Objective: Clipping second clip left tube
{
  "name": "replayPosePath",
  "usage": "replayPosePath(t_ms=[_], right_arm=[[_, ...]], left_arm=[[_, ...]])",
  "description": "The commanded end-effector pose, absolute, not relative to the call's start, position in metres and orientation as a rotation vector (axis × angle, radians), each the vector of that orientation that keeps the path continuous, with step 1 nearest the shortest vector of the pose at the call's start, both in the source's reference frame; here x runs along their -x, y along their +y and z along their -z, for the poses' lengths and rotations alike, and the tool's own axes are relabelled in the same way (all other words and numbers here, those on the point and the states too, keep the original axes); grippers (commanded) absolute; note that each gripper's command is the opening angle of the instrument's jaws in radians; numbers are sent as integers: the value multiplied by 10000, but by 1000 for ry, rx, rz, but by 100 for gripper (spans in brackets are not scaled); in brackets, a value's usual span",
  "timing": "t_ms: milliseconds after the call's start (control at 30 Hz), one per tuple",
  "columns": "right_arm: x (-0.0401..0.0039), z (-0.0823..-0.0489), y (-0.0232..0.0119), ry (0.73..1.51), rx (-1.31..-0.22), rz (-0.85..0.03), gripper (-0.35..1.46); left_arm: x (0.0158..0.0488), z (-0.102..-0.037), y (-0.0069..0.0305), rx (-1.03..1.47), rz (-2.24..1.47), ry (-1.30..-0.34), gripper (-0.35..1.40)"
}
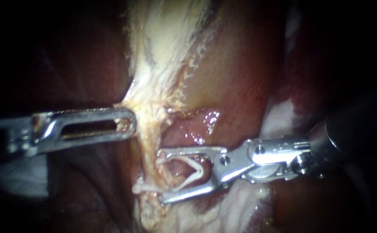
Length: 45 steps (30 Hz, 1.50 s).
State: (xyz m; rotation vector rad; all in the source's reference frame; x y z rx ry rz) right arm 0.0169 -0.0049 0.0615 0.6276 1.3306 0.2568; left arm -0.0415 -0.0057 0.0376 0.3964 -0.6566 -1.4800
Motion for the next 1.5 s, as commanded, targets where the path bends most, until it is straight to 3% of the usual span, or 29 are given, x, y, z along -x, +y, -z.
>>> replayPosePath(t_ms=[33,600,1100,1500], right_arm=[[-171,-616,-49,1329,-630,-262,60],[-199,-629,-60,1322,-651,-259,60],[-209,-620,-71,1349,-789,-243,58],[-218,-624,-68,1347,-799,-248,51]], left_arm=[[415,-377,-57,-396,1480,-656,-35],[418,-374,-58,-395,1482,-656,-35],[418,-375,-57,-396,1480,-656,-35],[418,-376,-57,-396,1480,-657,-35]])
